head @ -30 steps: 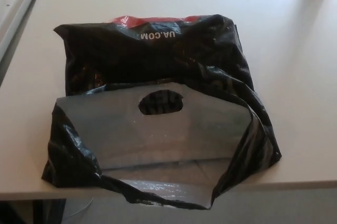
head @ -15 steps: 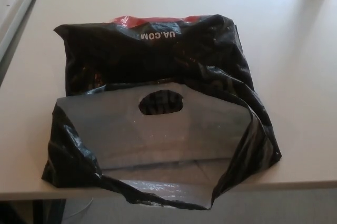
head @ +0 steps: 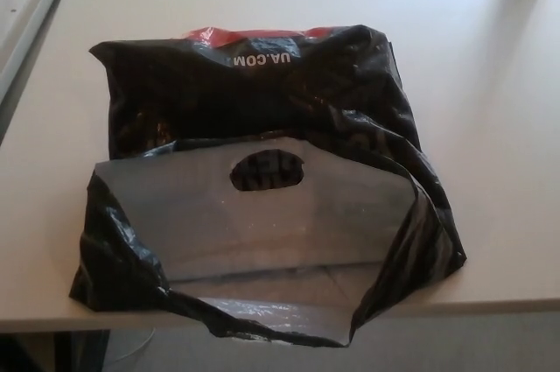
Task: A plastic bag is kept infront of the robot in the middle of the desk and the robot uses both its hands to grab it from the top and lifts it up and then releases it.
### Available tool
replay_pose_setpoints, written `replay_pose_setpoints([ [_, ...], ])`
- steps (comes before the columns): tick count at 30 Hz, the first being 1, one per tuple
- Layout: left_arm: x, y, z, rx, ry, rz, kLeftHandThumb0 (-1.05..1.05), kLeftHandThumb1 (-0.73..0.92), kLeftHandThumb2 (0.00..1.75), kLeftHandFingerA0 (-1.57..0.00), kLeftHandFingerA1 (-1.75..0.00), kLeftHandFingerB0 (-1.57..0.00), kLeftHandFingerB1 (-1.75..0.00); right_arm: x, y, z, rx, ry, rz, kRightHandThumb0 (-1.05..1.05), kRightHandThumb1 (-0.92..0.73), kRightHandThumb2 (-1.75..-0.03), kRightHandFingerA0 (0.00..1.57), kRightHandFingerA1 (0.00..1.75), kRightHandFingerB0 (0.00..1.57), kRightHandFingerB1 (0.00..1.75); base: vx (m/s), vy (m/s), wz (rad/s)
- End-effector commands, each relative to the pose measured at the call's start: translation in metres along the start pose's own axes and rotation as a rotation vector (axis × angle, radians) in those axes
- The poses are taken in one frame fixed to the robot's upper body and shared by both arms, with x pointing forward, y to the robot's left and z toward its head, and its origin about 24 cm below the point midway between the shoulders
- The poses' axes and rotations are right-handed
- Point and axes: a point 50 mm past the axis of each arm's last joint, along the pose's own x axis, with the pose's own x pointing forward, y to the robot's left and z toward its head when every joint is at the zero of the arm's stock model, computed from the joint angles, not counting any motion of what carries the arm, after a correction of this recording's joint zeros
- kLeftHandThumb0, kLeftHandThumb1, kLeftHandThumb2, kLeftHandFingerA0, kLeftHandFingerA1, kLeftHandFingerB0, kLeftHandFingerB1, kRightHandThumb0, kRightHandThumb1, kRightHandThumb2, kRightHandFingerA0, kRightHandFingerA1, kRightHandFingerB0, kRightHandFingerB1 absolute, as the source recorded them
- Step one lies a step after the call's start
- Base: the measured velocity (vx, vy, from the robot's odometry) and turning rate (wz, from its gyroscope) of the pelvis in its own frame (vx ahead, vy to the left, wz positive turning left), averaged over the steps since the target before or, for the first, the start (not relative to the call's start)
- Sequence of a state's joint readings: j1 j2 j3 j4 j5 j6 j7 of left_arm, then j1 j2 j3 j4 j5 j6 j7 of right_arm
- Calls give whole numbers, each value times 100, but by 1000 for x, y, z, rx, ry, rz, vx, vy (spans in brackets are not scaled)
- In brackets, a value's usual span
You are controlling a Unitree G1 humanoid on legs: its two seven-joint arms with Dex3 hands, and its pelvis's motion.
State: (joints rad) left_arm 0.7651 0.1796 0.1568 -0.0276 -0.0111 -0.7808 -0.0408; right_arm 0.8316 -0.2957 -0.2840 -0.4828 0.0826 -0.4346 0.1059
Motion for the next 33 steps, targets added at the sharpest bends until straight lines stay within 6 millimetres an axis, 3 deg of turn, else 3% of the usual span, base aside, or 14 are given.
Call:
replay_pose_setpoints([
  [1,16,14,35,48,-278,155,-38,47,63,-24,-35,-24,-35,44,-28,12,32,-116,-34,-53,-41,-68,25,46,15,38,0,0,0],
  [6,38,28,55,125,-468,289,-40,50,55,-11,-35,-24,-29,64,-44,7,-51,-125,-53,-66,-39,-73,21,46,7,36,0,0,0],
  [8,54,41,62,152,-530,291,-31,34,89,-2,-53,0,-49,75,-49,3,-104,-137,-96,-36,-18,-84,3,49,0,48,0,0,0],
  [11,61,47,62,167,-532,281,-51,34,67,-4,-36,-12,-42,79,-50,1,-142,-140,-126,-35,-18,-83,3,50,0,48,0,0,0],
  [12,64,49,60,168,-521,268,-47,33,65,-4,-33,-12,-42,82,-51,-1,-159,-147,-137,-60,-37,-81,16,50,0,37,0,0,0],
  [19,99,63,35,111,-369,178,-53,35,70,-1,-59,0,-29,101,-53,-18,-221,-62,-123,-79,-40,-74,10,41,7,23,0,0,0],
  [22,110,67,27,108,-292,186,-65,44,52,-9,-83,0,-56,107,-51,-21,-312,-45,-73,-75,-44,-87,8,46,2,25,0,0,0],
  [24,127,71,12,38,-196,147,-76,37,73,-87,-98,-11,-65,113,-44,-30,-430,-55,-11,-39,-21,-87,6,49,0,49,0,0,0],
  [25,133,72,5,30,-168,130,-80,37,75,-41,-87,-15,-67,116,-41,-34,-491,-47,27,-40,-21,-88,5,48,0,48,0,0,0],
  [26,137,72,1,22,-151,113,-80,36,73,-32,-81,-22,-69,117,-39,-37,-514,-38,44,-81,-45,-82,26,49,8,35,0,0,0],
  [27,139,72,-2,12,-139,101,-80,36,73,-32,-81,-22,-69,118,-38,-39,-519,-31,49,-81,-45,-82,26,49,8,35,0,0,0],
  [28,147,75,-5,11,-119,89,-81,45,54,-40,-84,-24,-73,123,-33,-42,-513,-26,50,-39,-19,-86,3,48,0,48,0,0,0],
  [30,156,73,-16,-17,-49,46,-79,44,54,-48,-83,-21,-73,129,-28,-46,-482,-1,48,-80,-48,-83,24,49,8,36,0,0,0],
  [33,165,68,-24,-57,6,13,-77,43,54,-53,-85,-23,-74,134,-25,-52,-399,41,13,-39,-34,-96,2,48,0,47,0,0,0],
])
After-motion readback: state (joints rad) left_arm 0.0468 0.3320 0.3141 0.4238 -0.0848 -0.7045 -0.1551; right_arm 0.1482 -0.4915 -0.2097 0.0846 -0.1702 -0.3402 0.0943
